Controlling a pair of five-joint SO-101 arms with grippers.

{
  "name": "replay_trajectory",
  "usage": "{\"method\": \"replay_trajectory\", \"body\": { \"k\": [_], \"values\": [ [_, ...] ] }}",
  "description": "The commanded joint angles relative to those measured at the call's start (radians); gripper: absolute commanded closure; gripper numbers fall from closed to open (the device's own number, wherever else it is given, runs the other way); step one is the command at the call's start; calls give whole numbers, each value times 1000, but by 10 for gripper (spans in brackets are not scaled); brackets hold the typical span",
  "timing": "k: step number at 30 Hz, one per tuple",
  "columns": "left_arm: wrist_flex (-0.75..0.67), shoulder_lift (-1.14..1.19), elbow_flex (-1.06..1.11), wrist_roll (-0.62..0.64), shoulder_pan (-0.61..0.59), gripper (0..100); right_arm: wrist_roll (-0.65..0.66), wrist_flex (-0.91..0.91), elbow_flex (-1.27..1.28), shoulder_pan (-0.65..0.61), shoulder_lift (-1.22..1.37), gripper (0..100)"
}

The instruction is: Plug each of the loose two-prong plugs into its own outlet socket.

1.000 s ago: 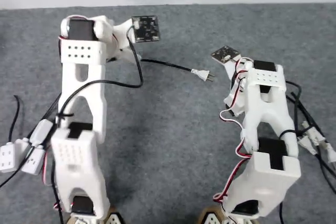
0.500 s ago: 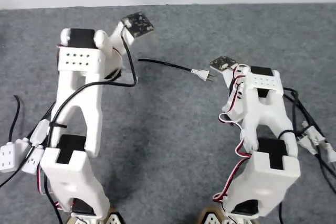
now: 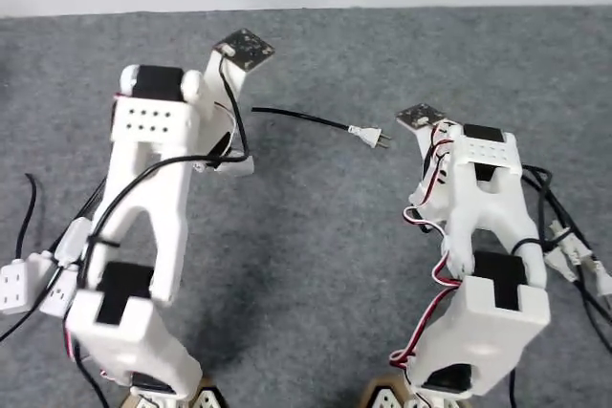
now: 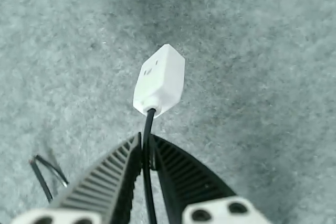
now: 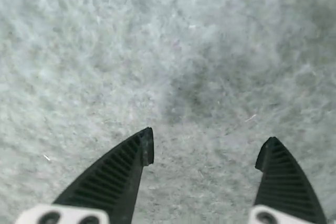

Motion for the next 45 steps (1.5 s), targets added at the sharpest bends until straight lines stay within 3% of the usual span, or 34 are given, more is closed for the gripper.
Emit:
{"method": "replay_trajectory", "body": {
  "k": [1, 5, 14, 20, 26, 31, 38, 45],
  "values": [
    [9, -186, 71, 46, 9, 988, -101, -12, -3, -39, -4, 697],
    [-32, -278, 214, 83, 11, 988, -175, -76, 48, -81, -4, 697],
    [-146, -353, 518, 89, 15, 988, -184, -194, 147, -93, -15, 697],
    [-127, -393, 573, 120, 84, 988, -183, -196, 146, -99, -12, 697],
    [-63, -586, 591, 195, 236, 988, -183, -196, 146, -99, -10, 697],
    [-69, -701, 696, 253, 252, 988, -183, -196, 147, -99, -10, 697],
    [-279, -700, 906, 253, 110, 988, -183, -194, 147, -99, -8, 697],
    [-417, -663, 978, 256, 152, 988, -181, -194, 147, -99, -8, 697]
  ]
}}
